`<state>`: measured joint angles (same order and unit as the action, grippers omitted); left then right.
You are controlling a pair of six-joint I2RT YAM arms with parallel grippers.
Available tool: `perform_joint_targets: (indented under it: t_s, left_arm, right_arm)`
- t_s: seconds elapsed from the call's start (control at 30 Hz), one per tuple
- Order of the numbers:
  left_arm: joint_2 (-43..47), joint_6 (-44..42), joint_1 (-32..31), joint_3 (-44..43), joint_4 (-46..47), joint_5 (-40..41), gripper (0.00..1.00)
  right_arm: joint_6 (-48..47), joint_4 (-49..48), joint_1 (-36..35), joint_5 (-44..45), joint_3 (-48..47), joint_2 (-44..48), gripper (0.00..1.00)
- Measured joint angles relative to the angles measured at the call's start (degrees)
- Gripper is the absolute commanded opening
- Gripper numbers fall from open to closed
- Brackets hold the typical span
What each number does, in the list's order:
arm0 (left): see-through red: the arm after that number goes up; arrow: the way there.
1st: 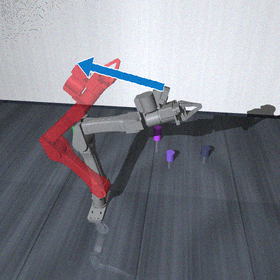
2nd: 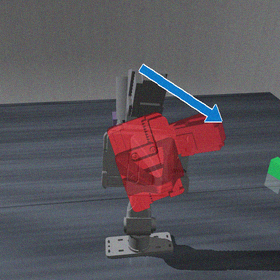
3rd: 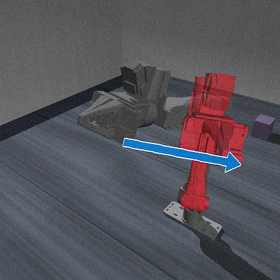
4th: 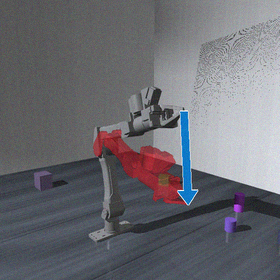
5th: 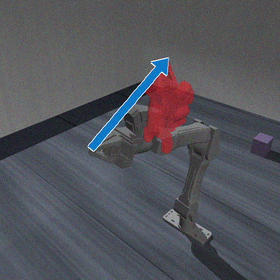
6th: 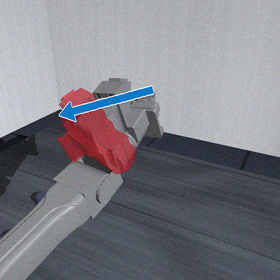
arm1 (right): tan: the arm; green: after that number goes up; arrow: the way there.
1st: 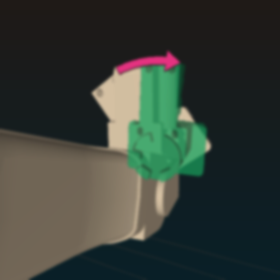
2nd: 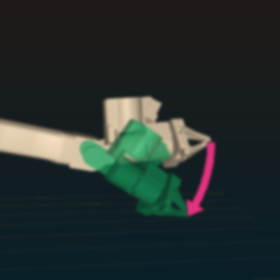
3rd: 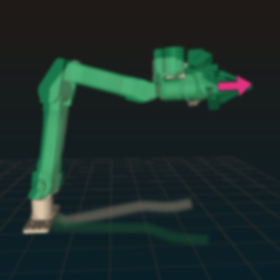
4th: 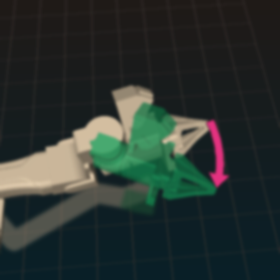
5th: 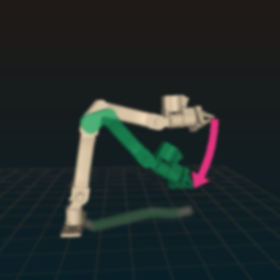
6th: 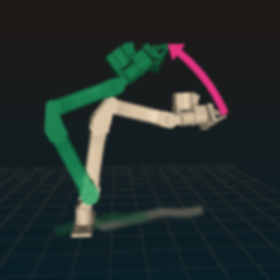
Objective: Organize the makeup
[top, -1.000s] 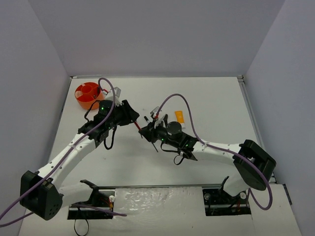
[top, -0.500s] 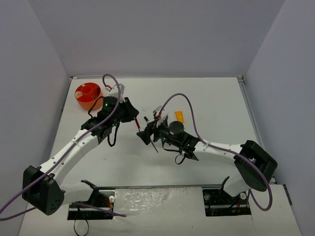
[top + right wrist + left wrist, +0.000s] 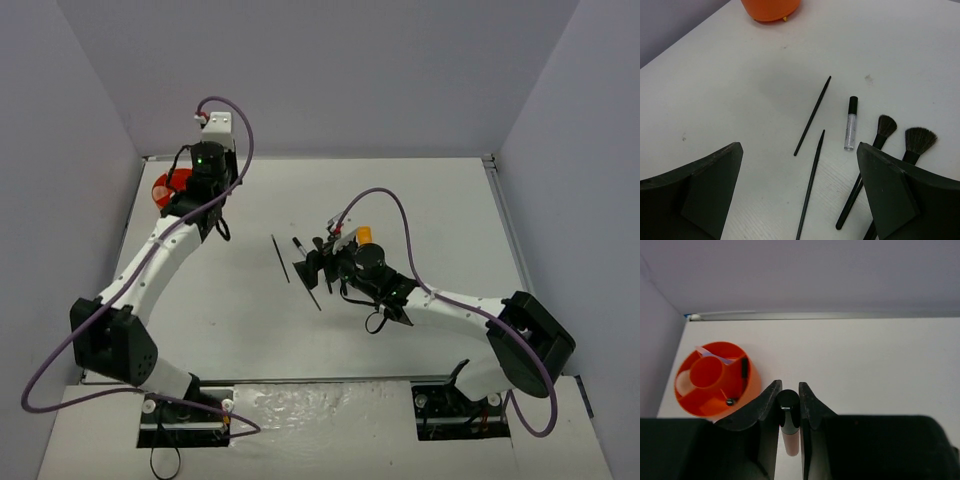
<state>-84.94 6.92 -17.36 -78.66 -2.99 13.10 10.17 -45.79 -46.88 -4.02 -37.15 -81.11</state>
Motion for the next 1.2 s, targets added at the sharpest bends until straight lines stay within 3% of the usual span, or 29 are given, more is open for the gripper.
perform_joint_targets:
  t_s: [0.17, 0.4, 0.77, 0.93, 1.1, 1.2]
  left_arm:
    - [-10.10, -5.33, 7.49, -4.84, 3.73, -1.26, 0.02]
    - [-21.50, -6.54, 15.06, -11.18, 6.36, -5.95, 0.03]
    - [-26.67, -5.62, 18.91, -10.82, 10.75, -9.47, 0.10]
    - [-26.71, -5.17, 19.18, -7.67, 12.43, -9.63, 0.19]
    - [-26.78, -4.64, 19.18, -6.23, 12.81, -10.19, 0.37]
    - [-26.73, -4.03, 19.18, -5.85, 13.20, -10.42, 0.40]
  right_arm:
    - [-0.33, 0.96, 0.09, 0.18, 0.00, -0.89, 1.00]
    - [-1.22, 1.77, 0.49, 0.18, -0.01, -3.00, 1.00]
    - [-1.46, 2.42, 1.13, 0.14, -0.12, -5.20, 1.00]
    - [-1.46, 2.55, 1.21, 0.14, -0.13, -5.57, 1.00]
    - [-1.46, 2.59, 1.45, 0.10, -0.13, -5.59, 1.00]
    - [-1.46, 2.68, 1.47, 0.10, -0.15, -5.59, 1.00]
